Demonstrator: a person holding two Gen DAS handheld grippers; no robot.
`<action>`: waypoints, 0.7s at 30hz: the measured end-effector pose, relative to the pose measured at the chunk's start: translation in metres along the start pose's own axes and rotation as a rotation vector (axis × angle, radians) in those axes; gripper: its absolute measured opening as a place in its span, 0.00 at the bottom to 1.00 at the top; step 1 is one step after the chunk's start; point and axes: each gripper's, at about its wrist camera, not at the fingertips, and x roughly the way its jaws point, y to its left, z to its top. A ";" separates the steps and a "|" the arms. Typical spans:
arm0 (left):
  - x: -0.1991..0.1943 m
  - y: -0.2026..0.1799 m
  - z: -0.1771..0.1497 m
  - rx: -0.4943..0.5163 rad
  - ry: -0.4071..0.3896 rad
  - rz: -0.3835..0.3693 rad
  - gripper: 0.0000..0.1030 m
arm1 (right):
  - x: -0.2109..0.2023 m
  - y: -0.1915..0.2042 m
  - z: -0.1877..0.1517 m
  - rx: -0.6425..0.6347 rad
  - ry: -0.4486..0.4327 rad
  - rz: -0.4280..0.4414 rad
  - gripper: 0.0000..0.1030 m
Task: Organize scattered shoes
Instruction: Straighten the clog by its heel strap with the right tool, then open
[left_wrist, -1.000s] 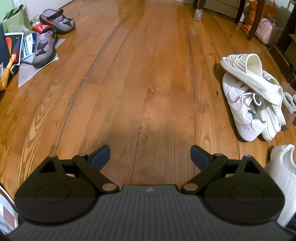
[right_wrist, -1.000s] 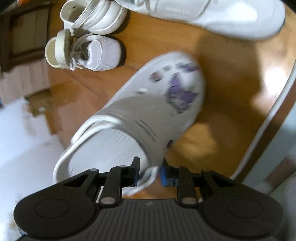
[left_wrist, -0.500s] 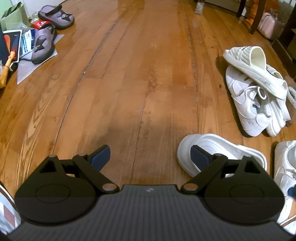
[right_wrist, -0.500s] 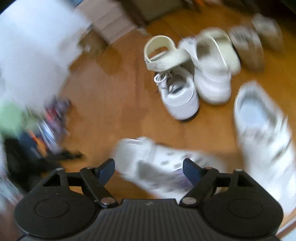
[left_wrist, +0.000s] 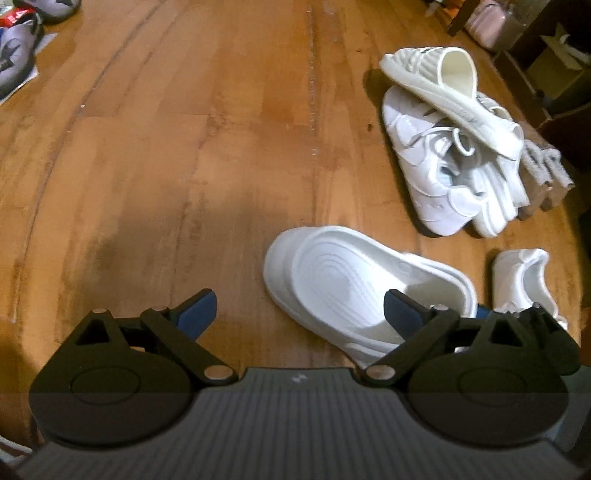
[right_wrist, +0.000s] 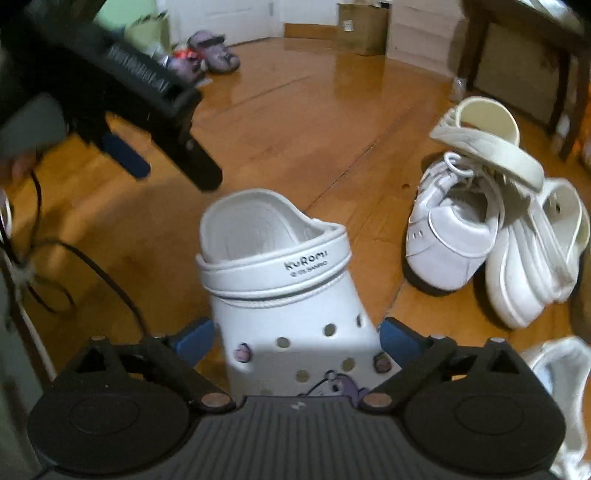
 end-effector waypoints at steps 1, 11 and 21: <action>0.000 0.001 0.000 -0.002 0.000 0.000 0.95 | 0.002 -0.001 0.000 0.002 0.003 0.003 0.95; 0.009 0.012 0.002 -0.057 0.001 0.016 0.95 | 0.033 -0.003 0.011 -0.039 0.048 0.055 1.00; -0.003 0.004 0.003 0.022 -0.045 0.095 0.95 | 0.041 -0.010 0.030 0.297 0.089 0.143 0.98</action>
